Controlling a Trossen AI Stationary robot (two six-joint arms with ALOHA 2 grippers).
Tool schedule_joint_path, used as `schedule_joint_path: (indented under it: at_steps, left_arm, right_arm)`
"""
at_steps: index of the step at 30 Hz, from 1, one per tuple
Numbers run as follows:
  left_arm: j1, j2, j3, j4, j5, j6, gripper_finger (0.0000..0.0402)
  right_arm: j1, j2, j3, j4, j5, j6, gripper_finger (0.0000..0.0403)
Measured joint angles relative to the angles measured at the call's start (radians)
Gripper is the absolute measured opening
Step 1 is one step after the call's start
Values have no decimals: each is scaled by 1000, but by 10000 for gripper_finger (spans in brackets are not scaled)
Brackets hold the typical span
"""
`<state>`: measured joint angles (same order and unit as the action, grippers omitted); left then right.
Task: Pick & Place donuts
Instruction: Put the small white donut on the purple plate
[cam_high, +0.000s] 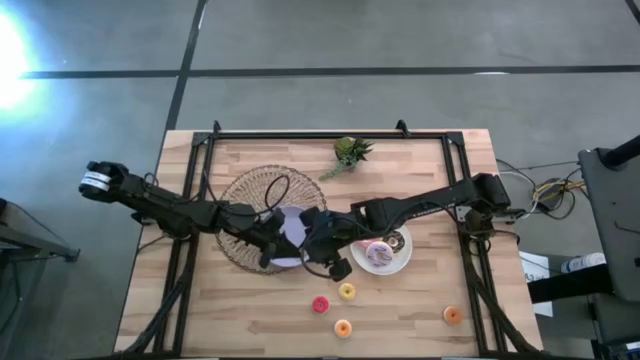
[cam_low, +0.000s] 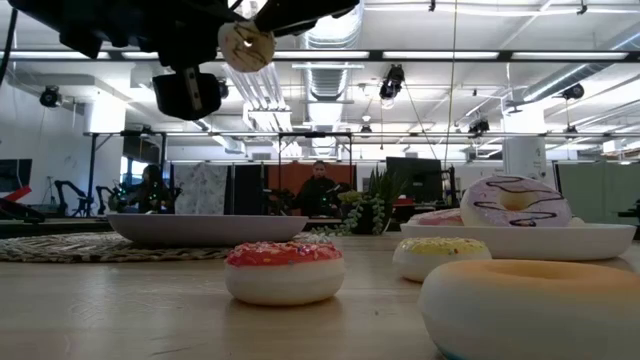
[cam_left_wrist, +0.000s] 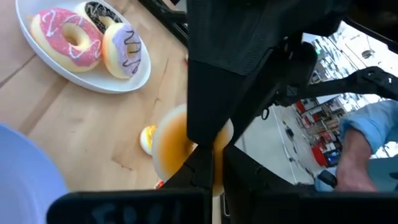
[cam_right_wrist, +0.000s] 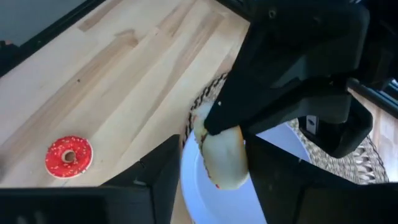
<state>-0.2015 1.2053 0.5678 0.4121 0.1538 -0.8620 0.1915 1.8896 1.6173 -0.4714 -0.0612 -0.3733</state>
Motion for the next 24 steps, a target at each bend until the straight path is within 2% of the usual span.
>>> schedule_joint_path:
  at_steps: [9, 13, 20, 24]
  left_arm:
    - [1, -4, 2, 32, 12, -32, 2]
    - [1, -11, 2, 11, -24, -82, 30]
    - [3, -38, 2, -69, -46, -77, 126]
    - [1, -90, 0, -217, -100, -46, 162]
  right_arm:
    - [-18, 0, -1, -23, 14, 0, 62]
    - [-29, -1, -2, -29, 16, 20, 23]
    - [-46, -1, -2, -58, 13, 86, 16]
    - [-70, 1, -3, -114, -12, 191, 18]
